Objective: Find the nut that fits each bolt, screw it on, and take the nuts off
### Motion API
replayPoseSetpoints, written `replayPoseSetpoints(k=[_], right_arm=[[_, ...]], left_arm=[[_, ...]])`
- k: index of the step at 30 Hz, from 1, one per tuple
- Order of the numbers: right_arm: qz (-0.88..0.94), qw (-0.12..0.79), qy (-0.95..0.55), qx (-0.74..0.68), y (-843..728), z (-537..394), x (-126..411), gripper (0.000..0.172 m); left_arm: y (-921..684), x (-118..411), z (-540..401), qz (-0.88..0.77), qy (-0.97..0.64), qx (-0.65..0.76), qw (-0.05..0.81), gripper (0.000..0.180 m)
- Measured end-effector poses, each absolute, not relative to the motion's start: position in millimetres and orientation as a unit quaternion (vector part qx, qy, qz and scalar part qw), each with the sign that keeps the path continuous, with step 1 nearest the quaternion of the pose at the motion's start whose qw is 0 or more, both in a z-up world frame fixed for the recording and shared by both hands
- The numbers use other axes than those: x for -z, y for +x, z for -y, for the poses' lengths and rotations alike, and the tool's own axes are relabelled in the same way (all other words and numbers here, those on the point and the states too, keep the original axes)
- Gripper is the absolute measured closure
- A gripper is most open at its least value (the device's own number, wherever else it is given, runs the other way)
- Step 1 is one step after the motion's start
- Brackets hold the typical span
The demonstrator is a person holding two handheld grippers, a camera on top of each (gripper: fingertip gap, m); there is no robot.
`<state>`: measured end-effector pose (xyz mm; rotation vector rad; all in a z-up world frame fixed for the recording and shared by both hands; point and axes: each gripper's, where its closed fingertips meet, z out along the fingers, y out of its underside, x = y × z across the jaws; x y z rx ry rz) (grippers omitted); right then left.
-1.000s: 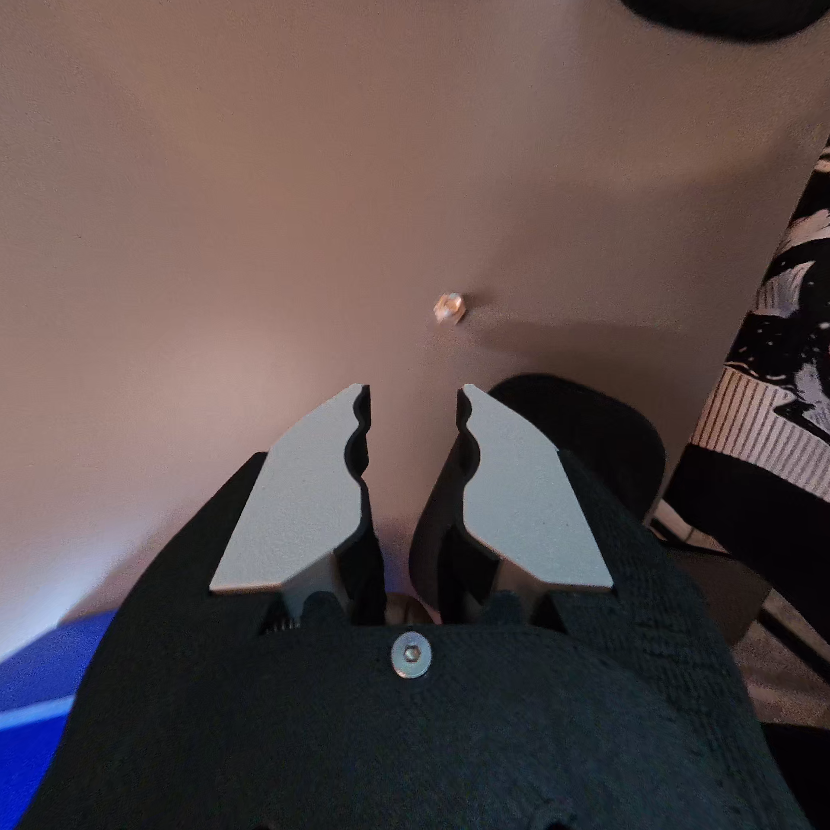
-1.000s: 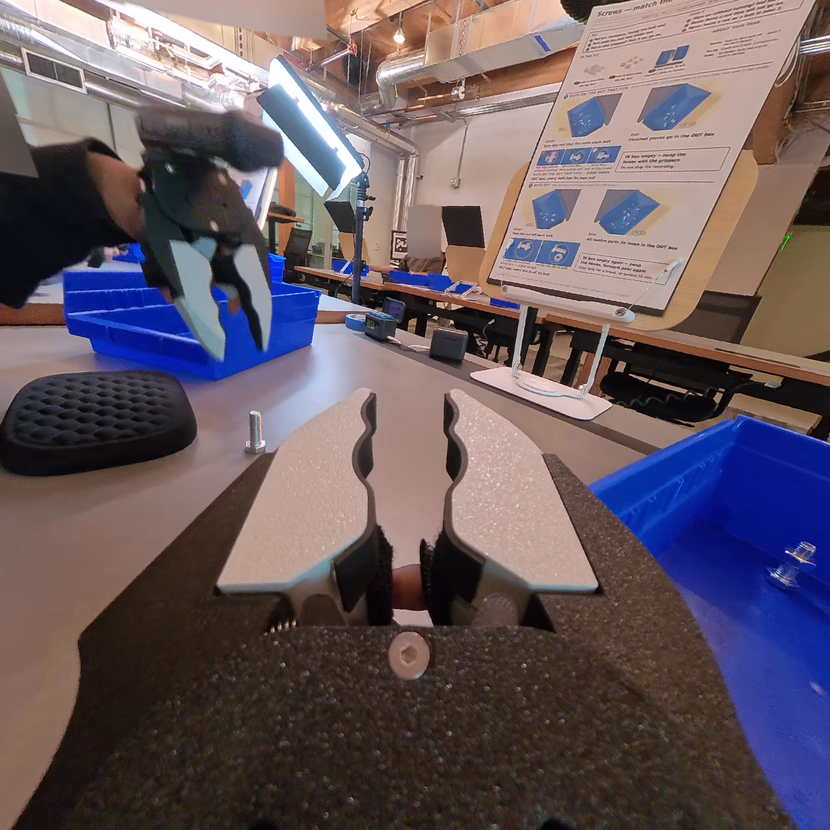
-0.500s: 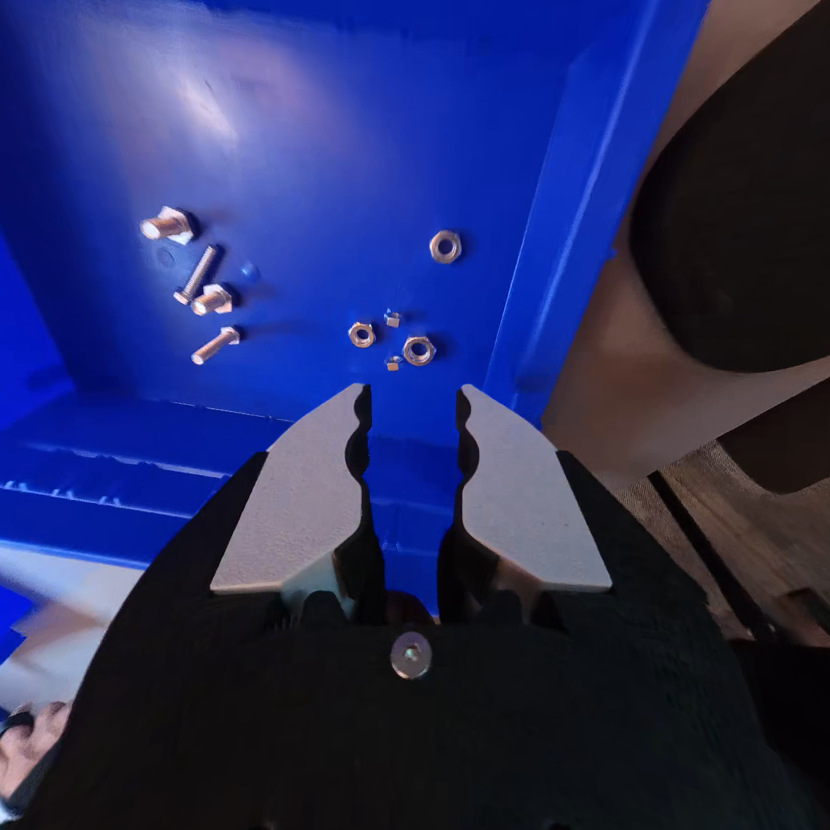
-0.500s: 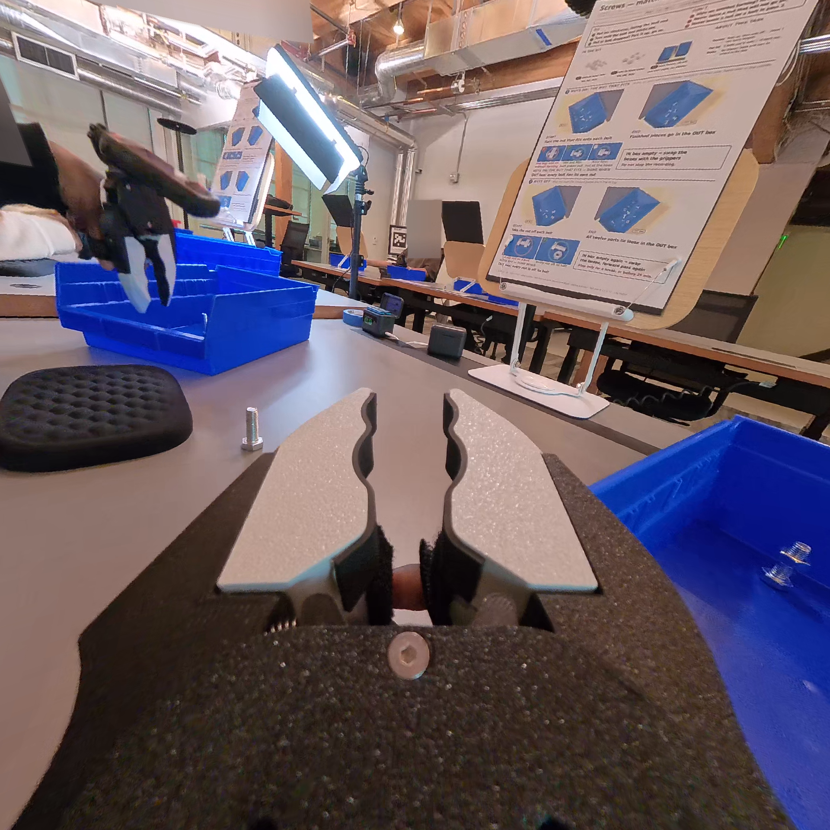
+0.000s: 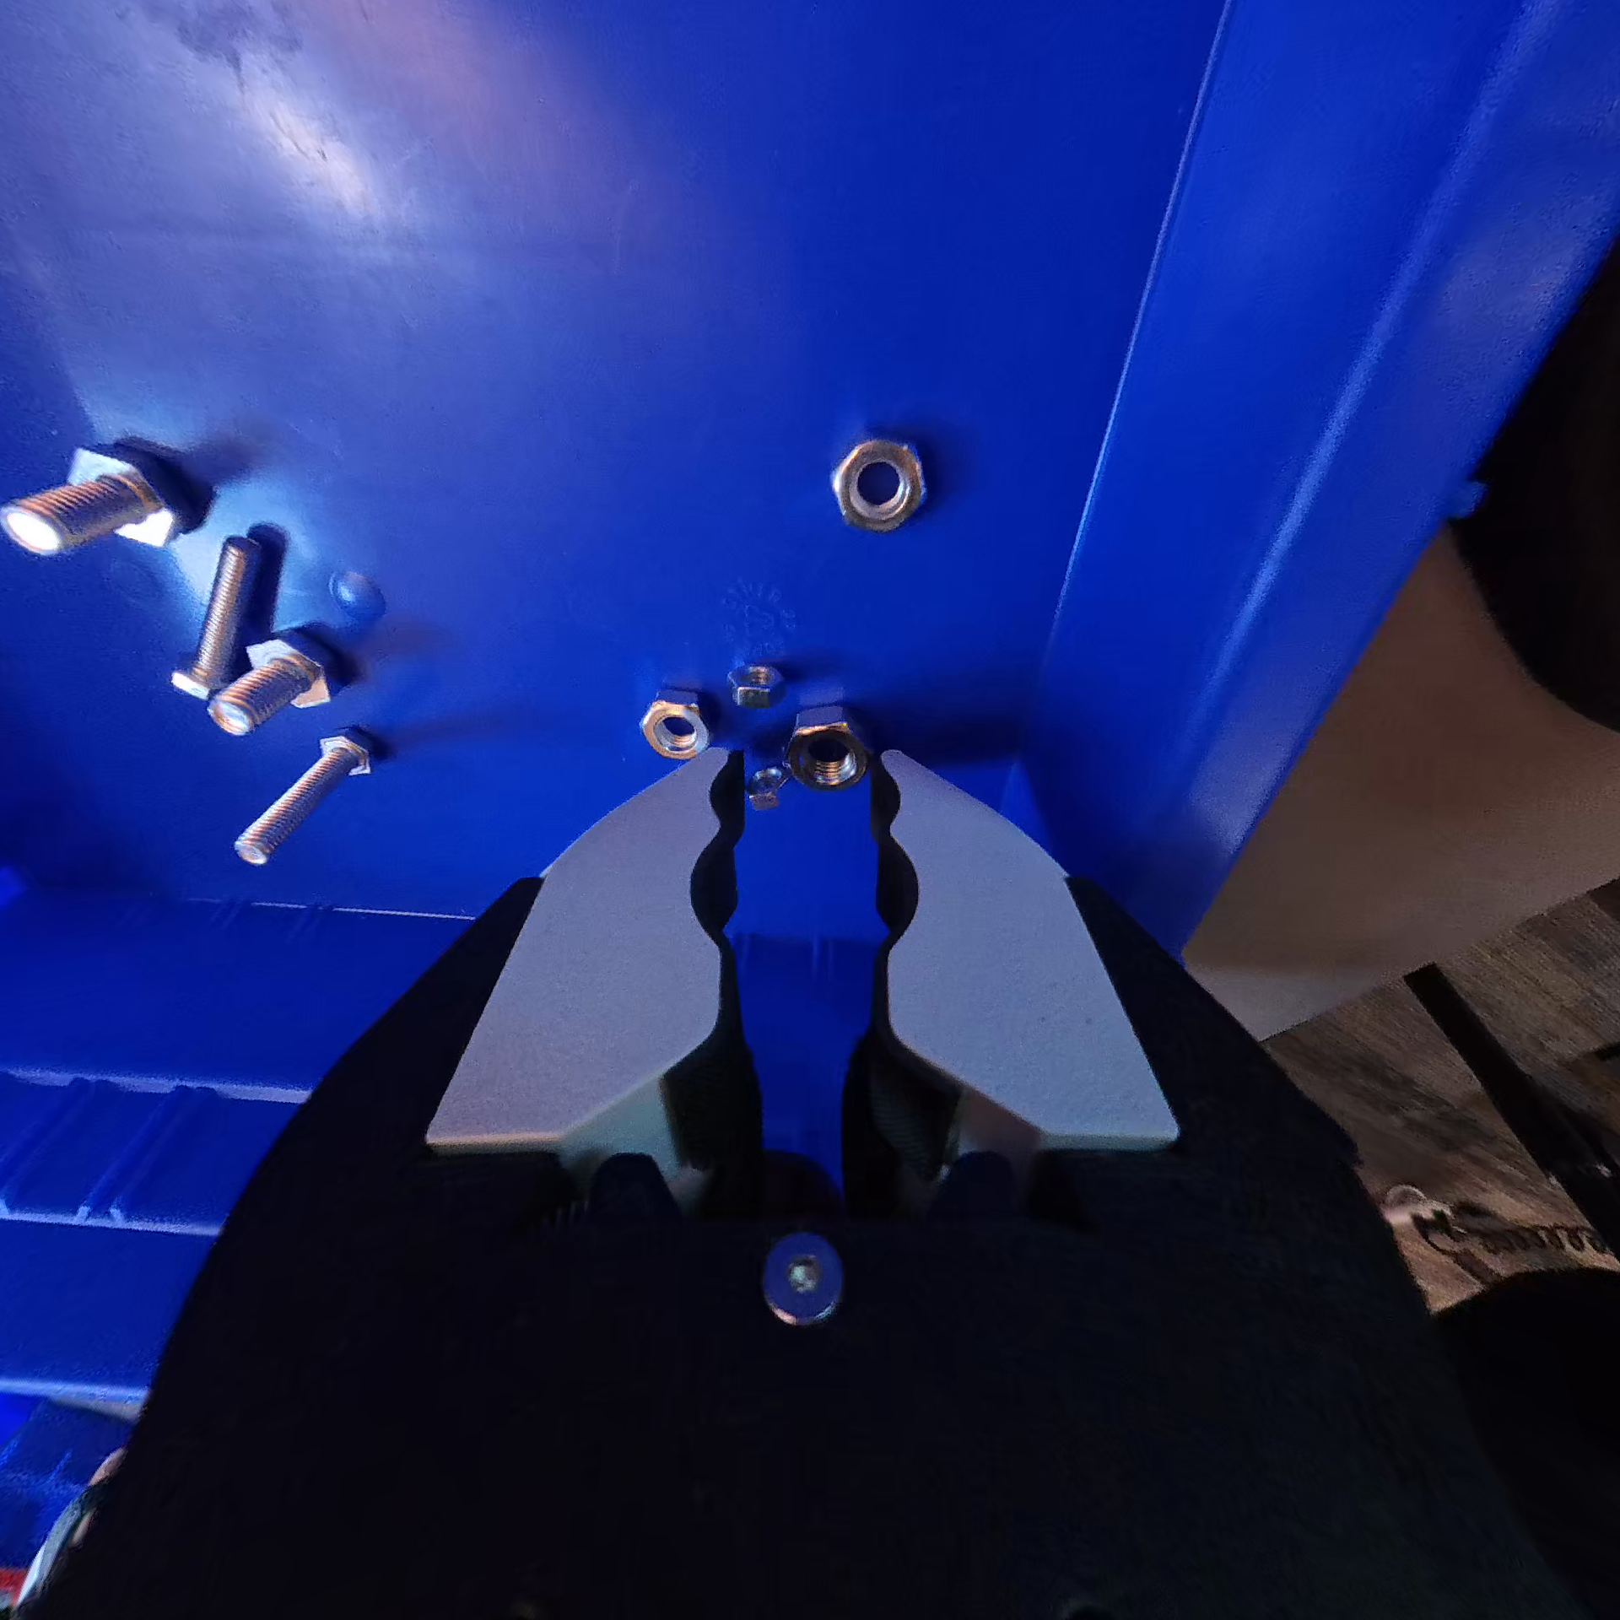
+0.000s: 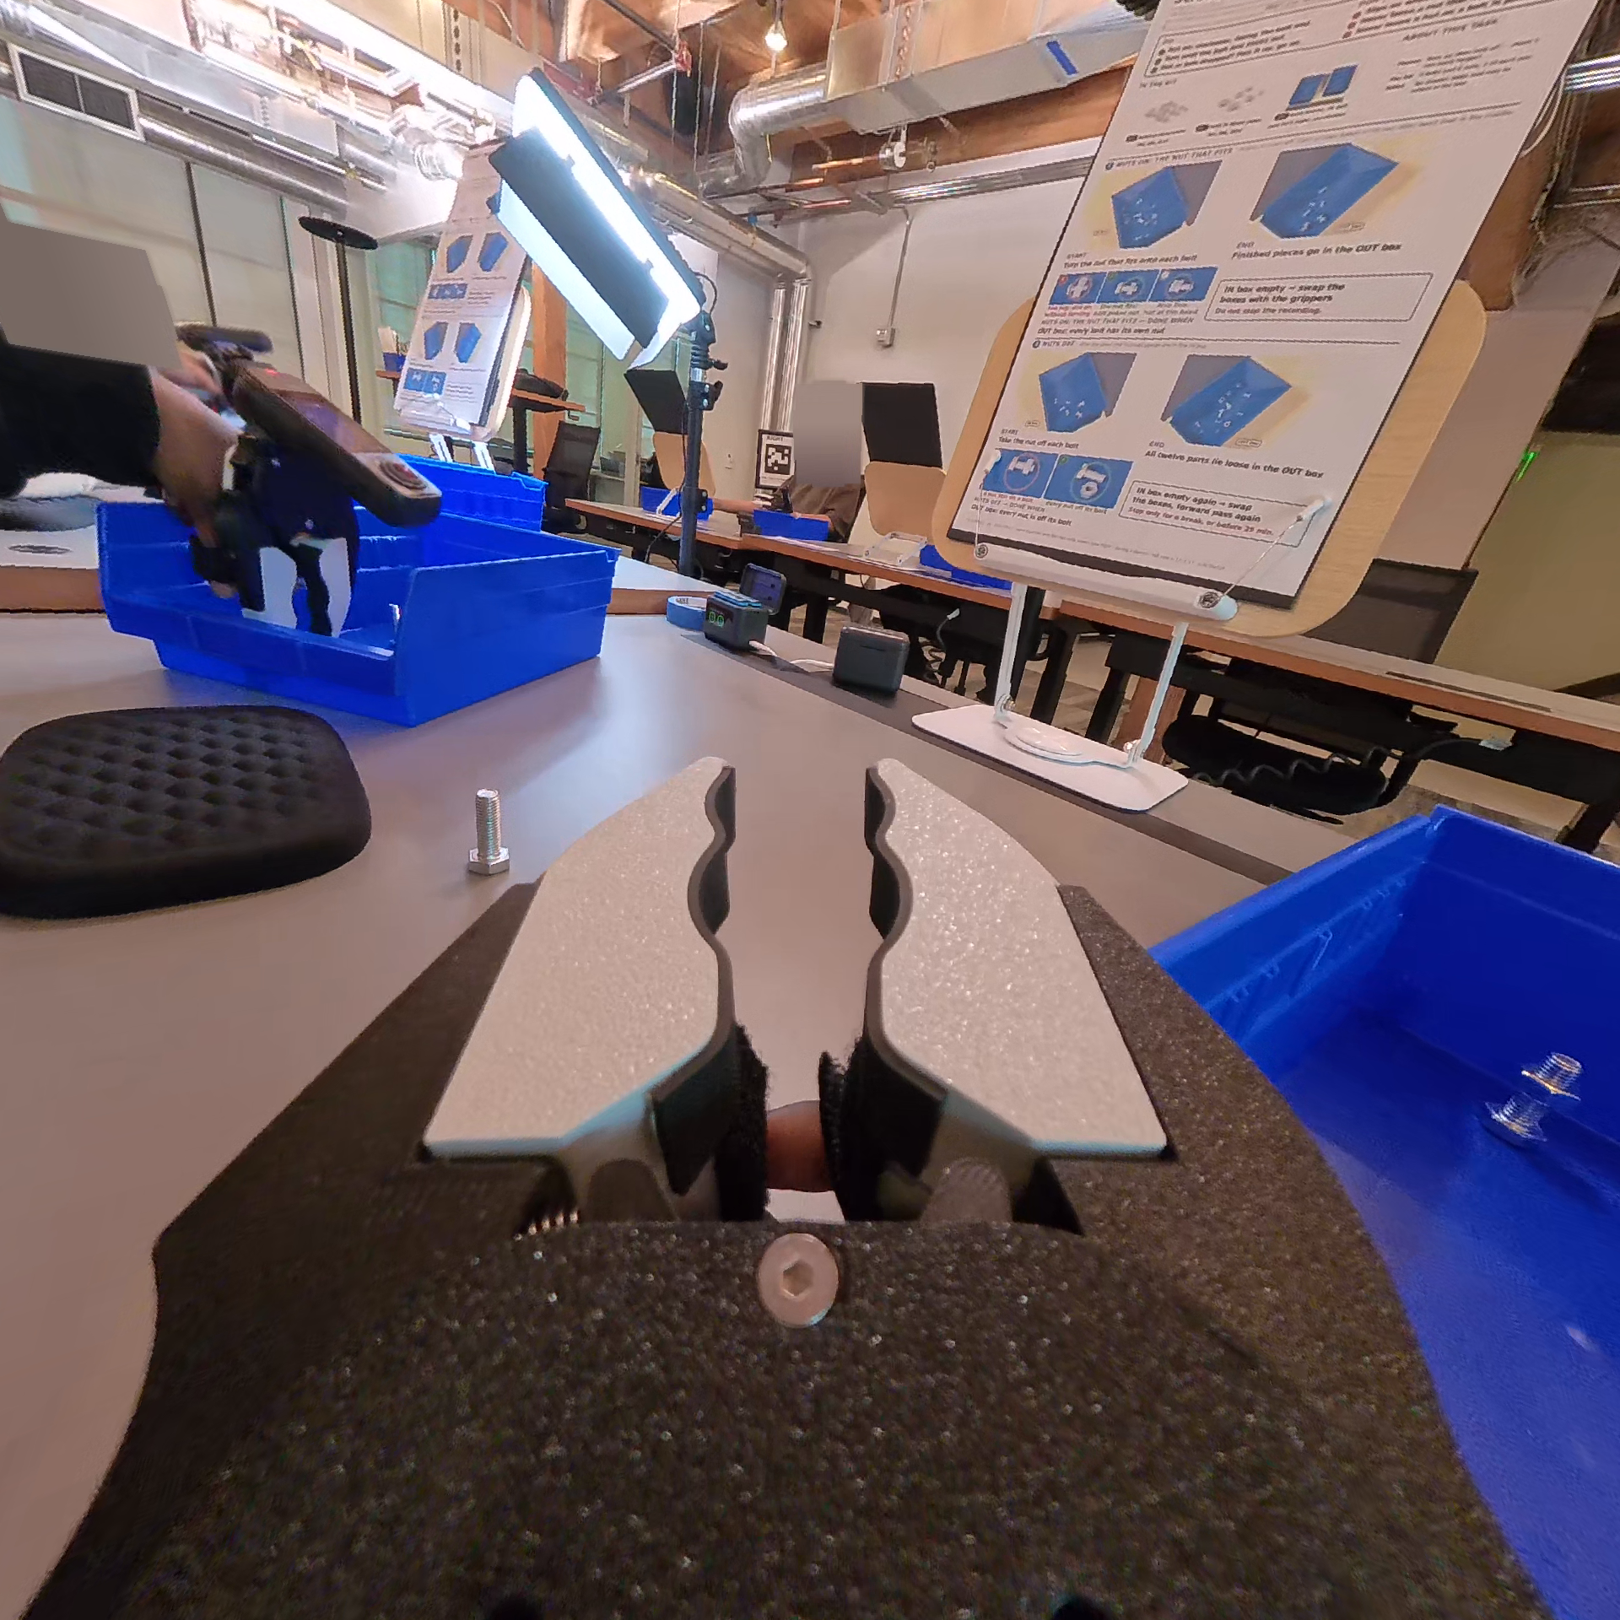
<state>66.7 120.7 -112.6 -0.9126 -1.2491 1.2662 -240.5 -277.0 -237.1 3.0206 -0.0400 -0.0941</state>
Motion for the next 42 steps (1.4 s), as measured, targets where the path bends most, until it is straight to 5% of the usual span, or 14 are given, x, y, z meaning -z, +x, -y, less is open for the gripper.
replayPoseSetpoints(k=[1,6,20,31,42], right_arm=[[0.526,0.541,-0.384,-0.533,67,-121,113,0.143],[0.525,0.540,-0.385,-0.533,67,-121,113,0.144],[0.525,0.544,-0.378,-0.534,68,-120,112,0.144],[0.524,0.546,-0.372,-0.538,70,-118,111,0.144],[0.528,0.545,-0.373,-0.534,69,-118,112,0.144]], left_arm=[[-241,238,279,0.010,0.997,0.028,0.067,0.155],[-239,230,275,0.008,0.999,0.026,0.047,0.165],[-94,136,120,0.176,0.959,0.015,-0.220,0.165],[12,225,31,0.290,0.942,-0.036,-0.164,0.165],[16,243,22,0.299,0.944,-0.040,-0.136,0.165]])
